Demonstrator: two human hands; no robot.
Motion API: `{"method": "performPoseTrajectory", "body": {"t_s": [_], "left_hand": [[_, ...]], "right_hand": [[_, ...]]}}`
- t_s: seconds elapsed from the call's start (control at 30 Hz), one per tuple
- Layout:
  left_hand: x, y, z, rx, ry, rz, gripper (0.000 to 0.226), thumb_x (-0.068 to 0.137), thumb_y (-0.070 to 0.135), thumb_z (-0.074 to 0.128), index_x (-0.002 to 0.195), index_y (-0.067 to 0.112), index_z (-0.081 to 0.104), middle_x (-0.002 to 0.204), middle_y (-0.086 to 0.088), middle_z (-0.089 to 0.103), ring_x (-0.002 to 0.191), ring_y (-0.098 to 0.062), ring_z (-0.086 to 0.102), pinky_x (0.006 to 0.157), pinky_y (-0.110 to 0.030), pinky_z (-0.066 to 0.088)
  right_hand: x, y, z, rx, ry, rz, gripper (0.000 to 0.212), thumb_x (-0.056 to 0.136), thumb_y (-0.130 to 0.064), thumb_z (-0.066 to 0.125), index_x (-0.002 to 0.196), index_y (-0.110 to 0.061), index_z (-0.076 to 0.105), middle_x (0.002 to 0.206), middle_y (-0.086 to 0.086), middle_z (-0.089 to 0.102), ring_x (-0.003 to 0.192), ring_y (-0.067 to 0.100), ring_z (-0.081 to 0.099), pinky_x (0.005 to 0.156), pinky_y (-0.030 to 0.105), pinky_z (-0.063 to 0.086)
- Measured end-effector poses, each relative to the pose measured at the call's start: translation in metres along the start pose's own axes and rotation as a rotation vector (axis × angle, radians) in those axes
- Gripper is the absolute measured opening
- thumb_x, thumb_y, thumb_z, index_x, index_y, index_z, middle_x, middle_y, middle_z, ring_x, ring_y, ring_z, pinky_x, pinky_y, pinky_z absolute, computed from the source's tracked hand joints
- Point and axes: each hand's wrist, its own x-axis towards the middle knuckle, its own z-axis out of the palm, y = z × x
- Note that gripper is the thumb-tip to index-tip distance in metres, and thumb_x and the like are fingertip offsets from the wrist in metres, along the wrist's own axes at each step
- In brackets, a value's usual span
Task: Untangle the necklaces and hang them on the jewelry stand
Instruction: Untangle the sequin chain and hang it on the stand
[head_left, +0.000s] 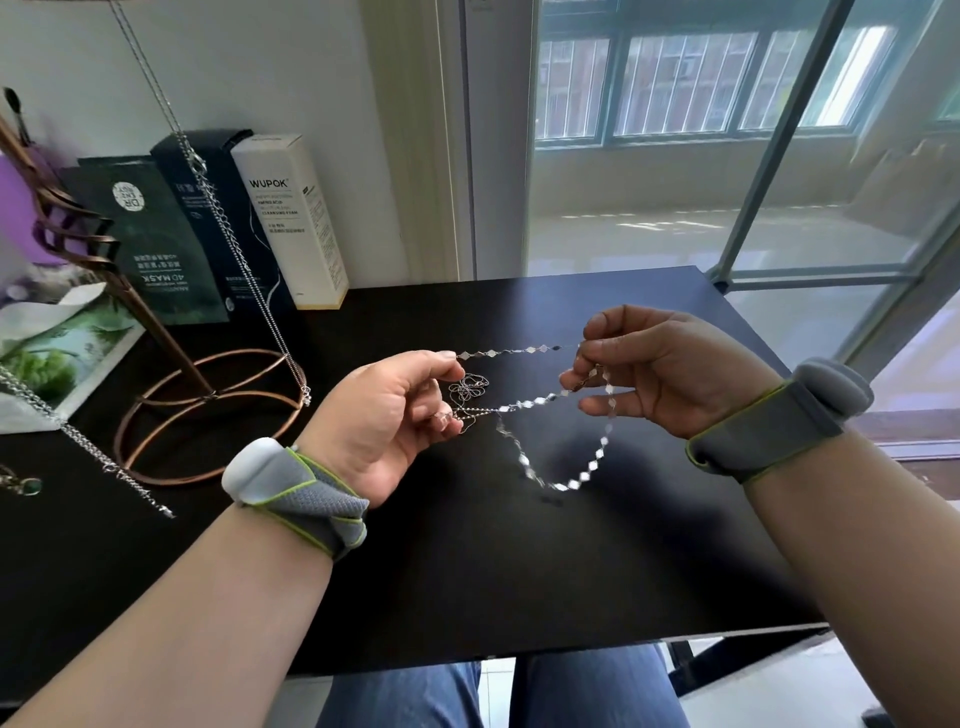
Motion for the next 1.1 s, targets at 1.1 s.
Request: {"method": "performPoseTrajectory", "body": {"t_s": [1.1], "left_hand": [[-0.013, 0.01, 0.011, 0.11, -0.229, 0.047, 0.021, 0.089, 0.024, 0.054, 0.081, 0.007, 0.063, 0.054, -0.004, 0.05, 0.046, -0.015, 0.039, 0.045, -0.024, 0.037]], "right_hand": [[0.0, 0.014, 0.014, -0.444, 0.063, -0.189, 0.028, 0.076, 0.014, 0.061, 0.097, -0.002, 0.068, 0.094, 0.007, 0.07, 0.079, 0.007, 0.062, 0.069, 0.01, 0.05]]}}
